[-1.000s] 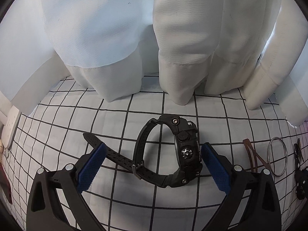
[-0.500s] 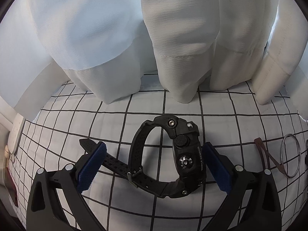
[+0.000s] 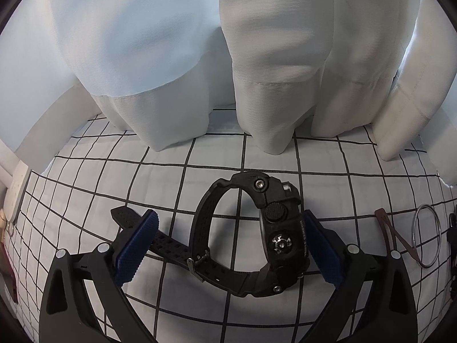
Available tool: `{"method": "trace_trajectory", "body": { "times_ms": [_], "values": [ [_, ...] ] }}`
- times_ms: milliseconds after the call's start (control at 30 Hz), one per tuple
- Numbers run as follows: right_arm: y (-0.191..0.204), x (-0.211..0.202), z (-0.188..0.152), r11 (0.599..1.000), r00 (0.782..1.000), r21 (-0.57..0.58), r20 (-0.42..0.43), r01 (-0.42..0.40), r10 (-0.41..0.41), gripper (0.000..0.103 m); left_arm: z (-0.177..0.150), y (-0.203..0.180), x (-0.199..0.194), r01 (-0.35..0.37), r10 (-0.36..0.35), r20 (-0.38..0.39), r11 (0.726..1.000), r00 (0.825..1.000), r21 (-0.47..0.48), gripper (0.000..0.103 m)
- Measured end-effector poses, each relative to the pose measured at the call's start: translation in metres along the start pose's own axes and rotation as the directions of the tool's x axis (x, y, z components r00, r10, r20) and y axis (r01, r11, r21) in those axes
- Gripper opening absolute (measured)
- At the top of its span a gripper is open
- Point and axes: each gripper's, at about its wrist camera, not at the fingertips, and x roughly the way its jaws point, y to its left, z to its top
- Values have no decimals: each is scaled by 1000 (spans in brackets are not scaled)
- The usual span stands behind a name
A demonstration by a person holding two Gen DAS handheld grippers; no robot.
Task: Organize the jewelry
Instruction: 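Close the left gripper on the black watch while the right gripper grasps the black TTVL lanyard, then carry the watch and lanyard over the pink bin and open both grippers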
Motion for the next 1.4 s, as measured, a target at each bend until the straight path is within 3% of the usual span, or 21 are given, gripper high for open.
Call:
{"method": "trace_trajectory", "body": {
  "times_ms": [67,100,167,233,267,333,367,800,1167,1400],
  "values": [
    [-1,-5,-2,1000,1000,-5,2,-4,4,90,-1,4,-2,21,-21,-2,1000,1000,-8,86],
    [1,-7,-3,1000,1000,-11,6,-5,5,85,-2,5,-3,37,-37,-6,999,999,-11,83],
    [7,-12,-5,999,1000,-34,18,-5,5,68,-4,7,-6,80,-80,-15,997,997,-23,67],
    [15,-14,-8,999,1000,-54,24,-7,8,45,-6,5,-8,74,-75,-17,997,997,-15,64],
    [18,-15,-8,998,1000,-60,25,-10,11,42,-6,6,-8,78,-78,-18,997,997,-20,63],
    [22,-16,-9,997,1000,-70,26,-15,17,22,-8,7,-10,85,-86,-21,996,996,-30,63],
    [23,-16,-10,997,999,-70,26,-17,19,20,-9,8,-11,88,-88,-22,996,996,-31,61],
    [1,-44,-30,991,990,9,53,-132,131,19,-38,36,-27,112,-113,-36,994,993,-14,59],
    [6,-106,-24,984,977,-21,118,-176,177,19,-59,40,-101,142,-144,44,989,989,41,59],
    [-4,-152,-19,979,962,-39,184,-200,203,19,-38,-2,-154,173,-182,97,981,979,88,59]
  ]
}}
